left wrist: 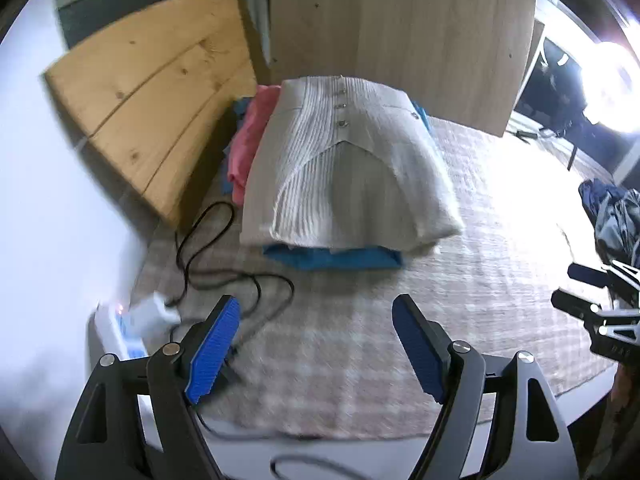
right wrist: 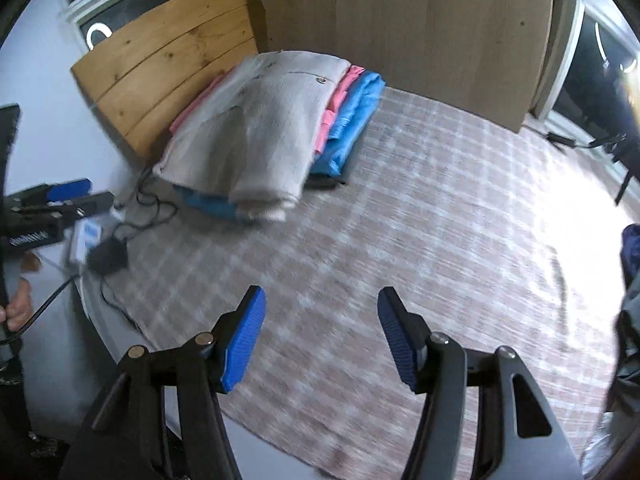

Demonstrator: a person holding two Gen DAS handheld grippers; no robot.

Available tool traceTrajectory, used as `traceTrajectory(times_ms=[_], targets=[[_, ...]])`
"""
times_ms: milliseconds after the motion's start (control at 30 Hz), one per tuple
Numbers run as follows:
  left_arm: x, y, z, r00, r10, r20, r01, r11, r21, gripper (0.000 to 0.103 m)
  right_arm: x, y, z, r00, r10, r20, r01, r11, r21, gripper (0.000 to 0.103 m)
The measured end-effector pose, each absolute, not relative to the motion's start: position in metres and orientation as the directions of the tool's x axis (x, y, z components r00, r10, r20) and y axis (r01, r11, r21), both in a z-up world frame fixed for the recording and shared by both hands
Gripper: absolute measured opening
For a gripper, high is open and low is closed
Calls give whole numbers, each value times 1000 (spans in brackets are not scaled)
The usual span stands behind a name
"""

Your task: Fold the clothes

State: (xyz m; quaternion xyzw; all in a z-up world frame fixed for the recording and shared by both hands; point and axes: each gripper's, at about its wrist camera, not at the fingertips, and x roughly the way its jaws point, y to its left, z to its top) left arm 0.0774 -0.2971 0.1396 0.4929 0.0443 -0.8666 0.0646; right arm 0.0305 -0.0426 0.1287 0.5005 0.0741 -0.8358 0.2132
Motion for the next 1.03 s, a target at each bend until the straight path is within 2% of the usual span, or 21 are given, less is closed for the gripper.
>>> traceTrajectory(times_ms=[267, 633, 700, 867, 1033], targets=[[140, -229, 159, -524, -58, -850, 257, -962, -94, 77, 86, 38, 144, -444, -311, -841, 471, -879, 77, 58], [201, -145, 180, -572, -102, -814, 279, -957, -76, 81, 128, 126, 139, -433, -324, -841, 470, -877, 96, 58], [208, -142, 183, -582, -92, -808, 285, -954, -97, 83, 130, 132, 138, -427, -335, -840, 475, -873, 107, 58], [224, -136, 191, -614, -112, -781, 303, -948, -102, 102, 134, 138, 135, -425, -343, -838, 484, -868, 109, 58], [238, -135, 199, -665, -129, -736, 297, -949, -101, 101, 136, 134, 134, -423, -346, -838, 507, -856, 97, 58]])
